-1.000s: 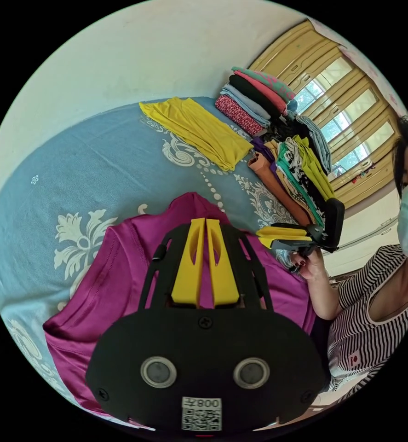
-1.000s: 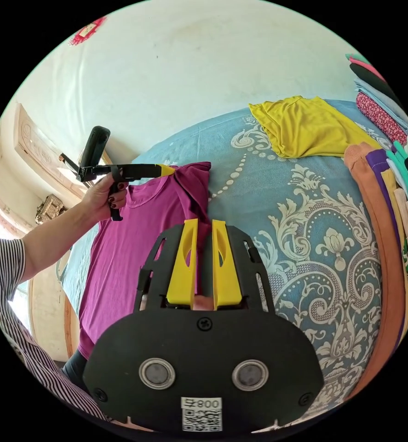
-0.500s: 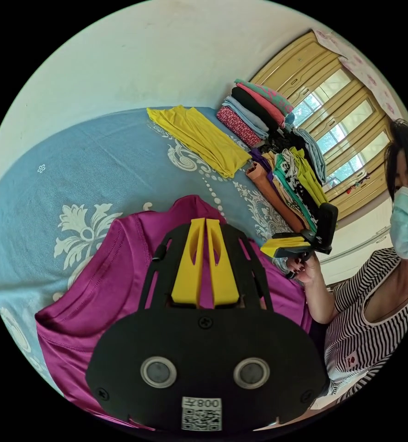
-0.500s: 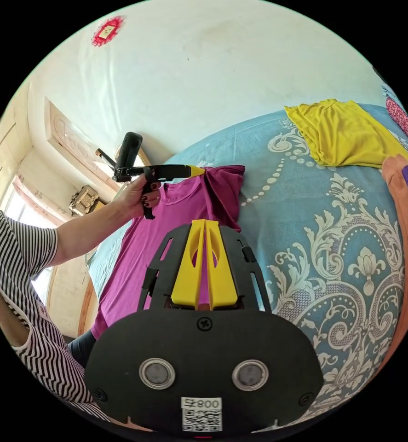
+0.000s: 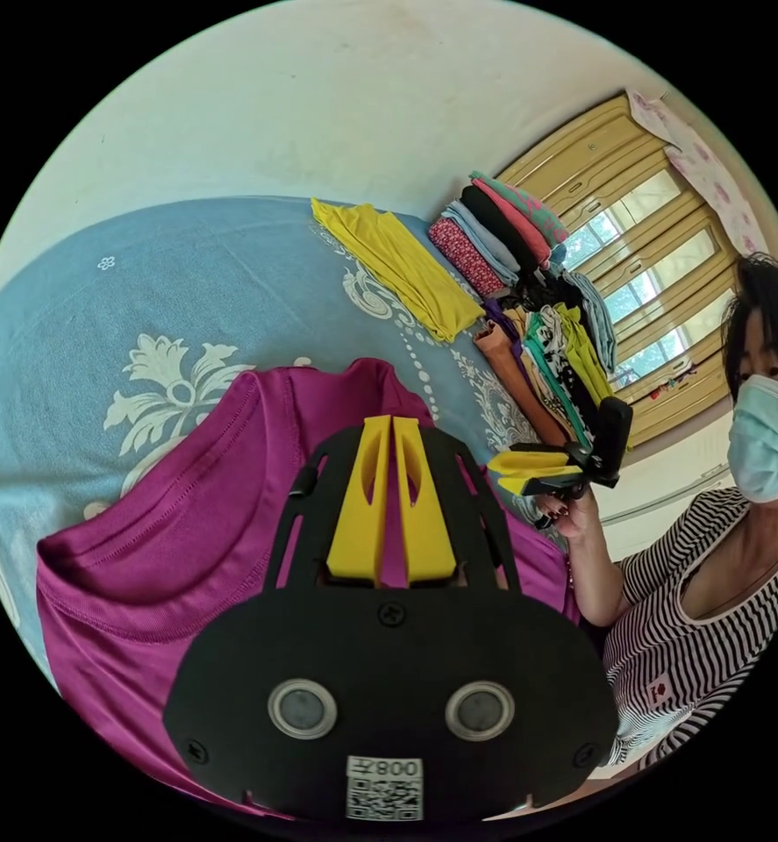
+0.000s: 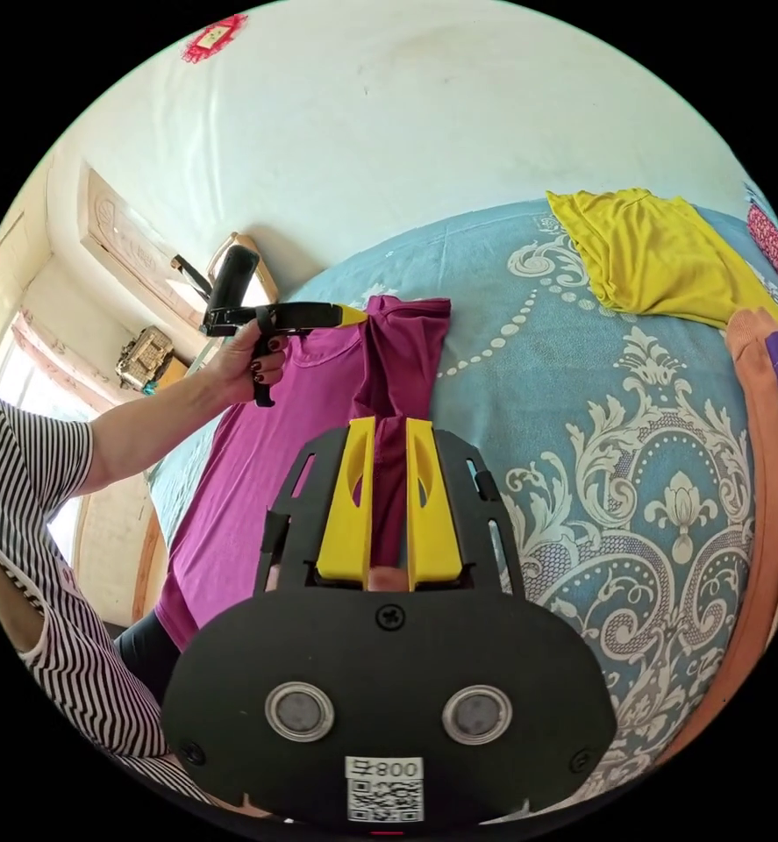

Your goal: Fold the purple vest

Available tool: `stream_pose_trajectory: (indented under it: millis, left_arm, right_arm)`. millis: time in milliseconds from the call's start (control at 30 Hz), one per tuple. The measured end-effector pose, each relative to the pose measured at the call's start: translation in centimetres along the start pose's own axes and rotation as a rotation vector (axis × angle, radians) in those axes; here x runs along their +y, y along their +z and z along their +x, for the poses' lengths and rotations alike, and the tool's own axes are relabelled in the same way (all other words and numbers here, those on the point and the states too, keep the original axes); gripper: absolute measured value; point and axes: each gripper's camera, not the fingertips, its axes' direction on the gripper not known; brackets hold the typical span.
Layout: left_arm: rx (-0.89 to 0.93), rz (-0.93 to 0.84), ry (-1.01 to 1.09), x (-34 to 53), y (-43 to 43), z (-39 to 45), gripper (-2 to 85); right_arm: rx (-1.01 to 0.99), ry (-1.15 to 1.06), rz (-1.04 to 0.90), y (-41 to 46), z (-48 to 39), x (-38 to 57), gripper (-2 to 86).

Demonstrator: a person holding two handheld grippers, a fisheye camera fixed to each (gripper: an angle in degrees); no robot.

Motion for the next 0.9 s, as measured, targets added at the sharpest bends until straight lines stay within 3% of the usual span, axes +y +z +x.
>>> stream_pose_trajectory:
  millis: [100, 400, 700, 900]
  left_arm:
    - [0.007, 0.007, 0.004, -0.1, 0.2, -0.1, 0.4]
    - [0.002, 0.005, -0.023, 0.5, 0.6, -1.0, 0.8]
    - [-0.025, 0.071, -0.058, 1.6, 0.3, -1.1, 4.2]
    - [-0.05, -0.043, -0.023, 0.2, 3.4, -0.7, 5.4]
  right_arm:
    - [0.028, 0.005, -0.024, 0.6, -0.1, -0.2, 1.1]
    - [-0.156, -0.102, -0.015, 0.6, -1.0, -0.9, 0.0]
    - [-0.043, -0.158, -0.156, 2.8, -3.4, -2.0, 0.1]
    - [-0.043, -0.165, -0.155, 2.4, -4.3, -2.4, 0.1]
